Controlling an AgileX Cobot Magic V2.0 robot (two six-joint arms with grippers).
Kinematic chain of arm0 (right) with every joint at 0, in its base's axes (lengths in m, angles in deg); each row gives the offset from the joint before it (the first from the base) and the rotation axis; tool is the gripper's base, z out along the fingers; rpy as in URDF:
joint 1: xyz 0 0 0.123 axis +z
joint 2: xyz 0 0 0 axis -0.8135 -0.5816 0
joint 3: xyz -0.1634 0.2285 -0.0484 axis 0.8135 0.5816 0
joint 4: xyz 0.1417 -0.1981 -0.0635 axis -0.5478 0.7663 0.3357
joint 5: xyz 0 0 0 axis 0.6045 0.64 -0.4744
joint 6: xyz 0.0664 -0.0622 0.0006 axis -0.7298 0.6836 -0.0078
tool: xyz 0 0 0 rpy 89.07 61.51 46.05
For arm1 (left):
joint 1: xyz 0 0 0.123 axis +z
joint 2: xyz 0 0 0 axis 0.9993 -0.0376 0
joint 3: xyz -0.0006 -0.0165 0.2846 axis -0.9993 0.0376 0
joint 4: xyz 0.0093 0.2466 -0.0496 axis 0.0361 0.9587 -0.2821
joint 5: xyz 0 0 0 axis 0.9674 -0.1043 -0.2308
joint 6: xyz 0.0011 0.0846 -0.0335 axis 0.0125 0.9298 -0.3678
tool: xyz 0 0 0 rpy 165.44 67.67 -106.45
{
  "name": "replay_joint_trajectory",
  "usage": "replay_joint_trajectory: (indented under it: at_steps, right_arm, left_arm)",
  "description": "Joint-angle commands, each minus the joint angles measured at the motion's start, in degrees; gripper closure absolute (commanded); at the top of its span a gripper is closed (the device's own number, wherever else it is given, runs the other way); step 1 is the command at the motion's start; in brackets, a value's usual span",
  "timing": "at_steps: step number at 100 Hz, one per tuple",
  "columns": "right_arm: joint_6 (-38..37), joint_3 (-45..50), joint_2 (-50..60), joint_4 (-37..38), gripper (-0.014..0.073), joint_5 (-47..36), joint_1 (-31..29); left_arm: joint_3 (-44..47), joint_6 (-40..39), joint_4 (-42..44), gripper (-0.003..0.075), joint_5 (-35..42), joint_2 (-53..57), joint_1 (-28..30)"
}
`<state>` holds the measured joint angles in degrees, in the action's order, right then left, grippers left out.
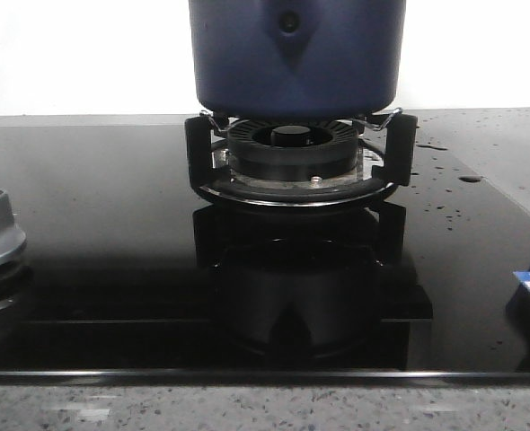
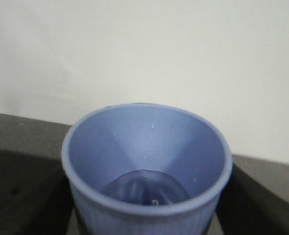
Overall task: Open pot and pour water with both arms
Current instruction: 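Grasp the light blue cup with the right gripper and lift it, then tilt the held cup over the open pot to pour water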
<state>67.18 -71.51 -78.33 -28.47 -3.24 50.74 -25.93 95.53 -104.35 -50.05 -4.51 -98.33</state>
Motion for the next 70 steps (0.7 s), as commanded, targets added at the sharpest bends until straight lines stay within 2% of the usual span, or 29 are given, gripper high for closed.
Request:
replay_joint_trajectory:
  at_steps: [1,16,31,47,70]
  right_arm:
    - [0.57,-6.5,3.36,3.8,0.0377,-2.98,2.28]
    - [0.57,-15.4,2.62,6.56,0.0377,5.23,7.84]
    - [0.57,-23.23,-0.44,10.26,0.0377,8.82,13.44]
    - [0.57,-30.88,-5.58,19.53,0.0377,15.42,17.52]
    - [0.57,-38.68,-12.06,31.31,0.0377,17.04,19.41]
  left_arm:
    - [-1.76,-0.59,-3.55,0.0531,-1.16,4.0,0.6]
    - [-0.01,-1.76,-2.53,0.0531,-1.26,5.62,0.96]
    - [4.89,-1.76,-2.53,0.0531,-1.15,8.12,1.07]
    - [9.97,-1.76,-2.53,0.0531,-0.76,11.19,1.07]
    - [14.3,-1.51,-2.4,0.0531,-0.42,14.53,1.07]
